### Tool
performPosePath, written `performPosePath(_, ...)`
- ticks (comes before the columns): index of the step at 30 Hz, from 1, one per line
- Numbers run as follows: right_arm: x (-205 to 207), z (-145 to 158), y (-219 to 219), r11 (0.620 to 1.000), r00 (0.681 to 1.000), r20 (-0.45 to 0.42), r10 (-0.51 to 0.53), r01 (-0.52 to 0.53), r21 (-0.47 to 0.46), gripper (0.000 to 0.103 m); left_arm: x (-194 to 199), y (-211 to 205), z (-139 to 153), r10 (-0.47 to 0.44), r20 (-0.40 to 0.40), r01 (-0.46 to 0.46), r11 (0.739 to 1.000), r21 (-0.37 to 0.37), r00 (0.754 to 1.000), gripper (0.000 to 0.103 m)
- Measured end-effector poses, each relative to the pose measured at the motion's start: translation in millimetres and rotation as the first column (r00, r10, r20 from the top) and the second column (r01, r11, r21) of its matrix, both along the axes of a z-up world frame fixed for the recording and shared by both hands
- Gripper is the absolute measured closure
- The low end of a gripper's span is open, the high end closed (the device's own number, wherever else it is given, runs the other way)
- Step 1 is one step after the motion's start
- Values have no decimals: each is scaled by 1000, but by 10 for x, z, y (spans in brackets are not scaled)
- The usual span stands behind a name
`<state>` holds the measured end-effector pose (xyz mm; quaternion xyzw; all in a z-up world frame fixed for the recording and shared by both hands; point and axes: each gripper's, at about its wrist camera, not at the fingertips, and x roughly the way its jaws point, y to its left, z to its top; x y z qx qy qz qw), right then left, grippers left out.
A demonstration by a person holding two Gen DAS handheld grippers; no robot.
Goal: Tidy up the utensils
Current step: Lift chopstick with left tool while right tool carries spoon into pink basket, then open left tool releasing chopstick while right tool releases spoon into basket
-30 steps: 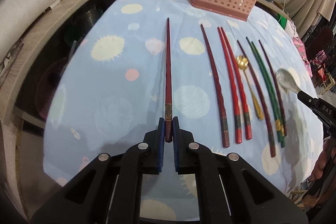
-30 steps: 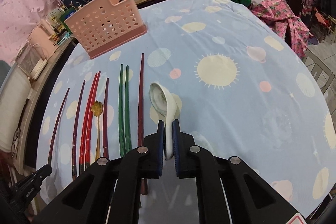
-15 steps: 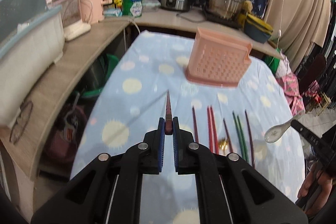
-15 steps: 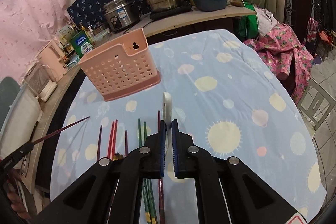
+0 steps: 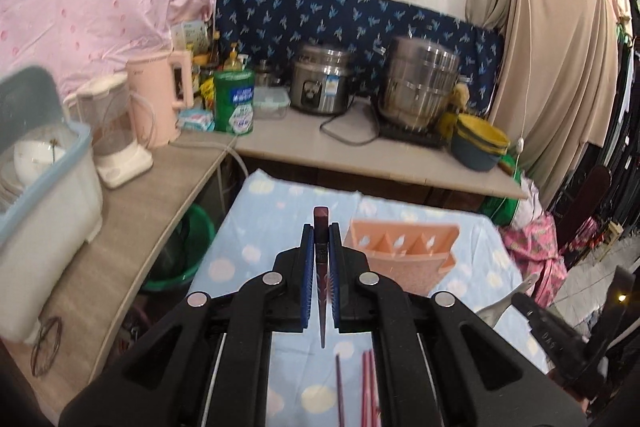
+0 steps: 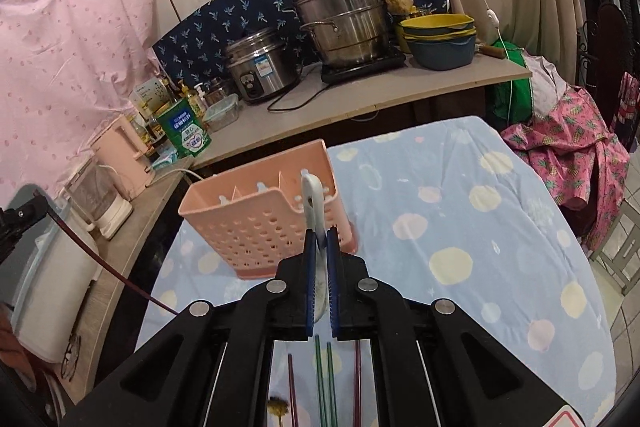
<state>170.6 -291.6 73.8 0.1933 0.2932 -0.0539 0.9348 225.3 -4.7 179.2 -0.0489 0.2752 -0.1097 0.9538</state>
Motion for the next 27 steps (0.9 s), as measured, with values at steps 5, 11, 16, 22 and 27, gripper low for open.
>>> performPosePath(5,352,133,-114,1000,999,43,-23,23,18,97,182,-121,378,-9,83,13,998,-55,996,96)
performPosePath(11,741,173,-212,999,998,49,-40,39,35,97,368,-258,643,-21,153,37,994,-104,988,96)
performPosePath(16,1020,48,-213,999,999,15,-35,35,37,97,576,-386,544,-23,128,35,995,-96,992,96)
performPosePath(22,1247,-157,-183,999,999,-27,-28,28,19,97,750,-418,215,-28,52,31,997,-72,998,96)
performPosePath(27,1372,-315,-167,1000,998,-64,-22,22,11,97,833,-379,-1,-18,0,17,998,-66,1000,96)
